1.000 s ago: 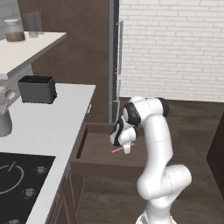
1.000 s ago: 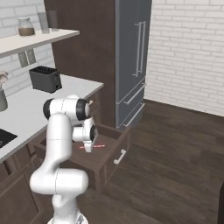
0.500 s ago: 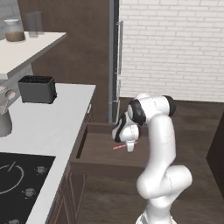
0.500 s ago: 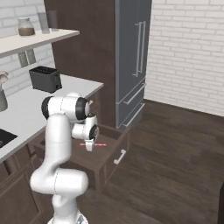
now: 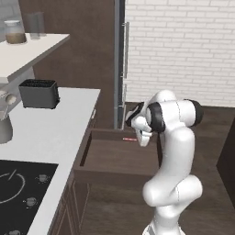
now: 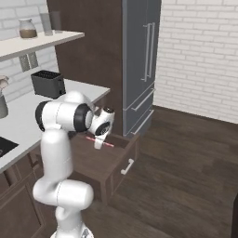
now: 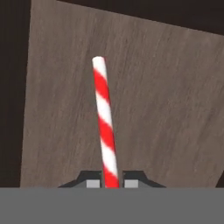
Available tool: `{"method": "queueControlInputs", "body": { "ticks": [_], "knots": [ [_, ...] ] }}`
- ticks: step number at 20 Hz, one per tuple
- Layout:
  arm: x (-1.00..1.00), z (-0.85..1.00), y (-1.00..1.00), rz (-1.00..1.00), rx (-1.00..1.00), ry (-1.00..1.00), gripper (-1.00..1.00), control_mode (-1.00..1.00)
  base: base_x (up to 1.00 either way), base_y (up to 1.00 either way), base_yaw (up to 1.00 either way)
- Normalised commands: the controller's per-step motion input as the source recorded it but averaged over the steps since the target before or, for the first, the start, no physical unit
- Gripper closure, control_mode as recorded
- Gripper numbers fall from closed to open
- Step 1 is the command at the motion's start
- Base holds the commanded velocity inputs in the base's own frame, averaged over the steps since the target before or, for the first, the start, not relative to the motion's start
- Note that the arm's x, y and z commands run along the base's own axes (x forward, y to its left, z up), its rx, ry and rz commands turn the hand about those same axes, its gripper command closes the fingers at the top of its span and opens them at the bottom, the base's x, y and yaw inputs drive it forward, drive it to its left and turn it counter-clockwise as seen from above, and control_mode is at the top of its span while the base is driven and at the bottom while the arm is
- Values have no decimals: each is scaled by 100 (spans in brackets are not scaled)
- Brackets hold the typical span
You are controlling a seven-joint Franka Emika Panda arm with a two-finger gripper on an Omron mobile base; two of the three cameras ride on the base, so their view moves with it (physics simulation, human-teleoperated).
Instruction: Take a straw from the drawer in front and place it inside the glass cup on the dining counter.
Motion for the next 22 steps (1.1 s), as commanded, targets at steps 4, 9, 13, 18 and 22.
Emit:
{"method": "queueControlInputs", "body": {
  "ticks": [4,9,13,18,22],
  "knots": [
    [-2,100,-32,0,26,-9,100,-100,0,0,0],
    [-23,100,-21,0,14,-21,100,-100,0,0,0],
    [-61,81,1,0,-9,-16,100,-100,0,0,0],
    [-94,29,30,0,-27,-28,100,-100,0,0,0],
    [-100,11,26,0,-30,-36,100,-100,0,0,0]
  ]
}}
